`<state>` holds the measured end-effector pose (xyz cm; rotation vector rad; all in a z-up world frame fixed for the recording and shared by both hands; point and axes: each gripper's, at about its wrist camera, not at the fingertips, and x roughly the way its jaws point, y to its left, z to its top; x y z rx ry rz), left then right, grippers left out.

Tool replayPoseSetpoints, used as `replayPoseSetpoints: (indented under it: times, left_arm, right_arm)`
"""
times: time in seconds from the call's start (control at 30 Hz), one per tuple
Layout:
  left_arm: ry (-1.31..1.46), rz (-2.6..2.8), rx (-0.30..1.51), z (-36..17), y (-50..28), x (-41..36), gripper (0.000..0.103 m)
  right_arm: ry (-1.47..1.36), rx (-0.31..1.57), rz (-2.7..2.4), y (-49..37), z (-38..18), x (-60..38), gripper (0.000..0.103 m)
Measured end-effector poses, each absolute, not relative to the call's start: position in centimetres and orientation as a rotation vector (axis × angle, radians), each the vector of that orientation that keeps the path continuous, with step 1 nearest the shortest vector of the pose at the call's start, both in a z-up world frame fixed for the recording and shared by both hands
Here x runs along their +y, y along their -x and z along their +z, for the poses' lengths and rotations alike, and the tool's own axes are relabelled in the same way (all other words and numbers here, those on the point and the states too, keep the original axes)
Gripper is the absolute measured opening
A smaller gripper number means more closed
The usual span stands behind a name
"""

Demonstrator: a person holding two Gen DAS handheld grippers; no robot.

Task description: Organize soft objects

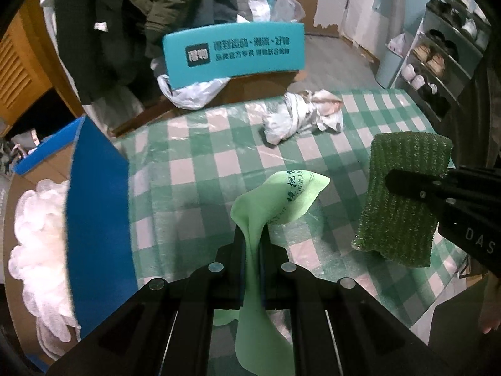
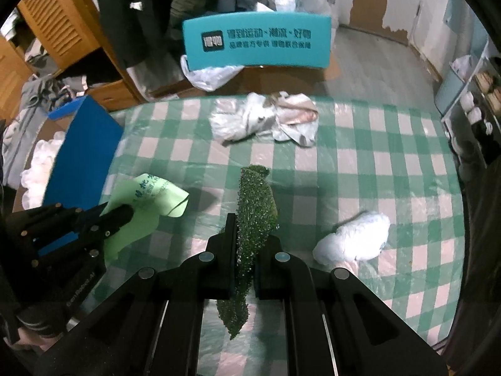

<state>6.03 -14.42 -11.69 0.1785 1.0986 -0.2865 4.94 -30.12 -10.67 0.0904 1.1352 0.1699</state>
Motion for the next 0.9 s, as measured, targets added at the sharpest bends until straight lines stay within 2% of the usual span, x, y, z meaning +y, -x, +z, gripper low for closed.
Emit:
replayPoseSetpoints:
  times: [0.9]
  left_arm:
    - [-0.134,-0.19,0.977,-5.7,-4.0,-8.6,0.007]
  right_arm:
    - [-0.01,1.014,0.273,-3.6,-4.9,-25.2,0.007]
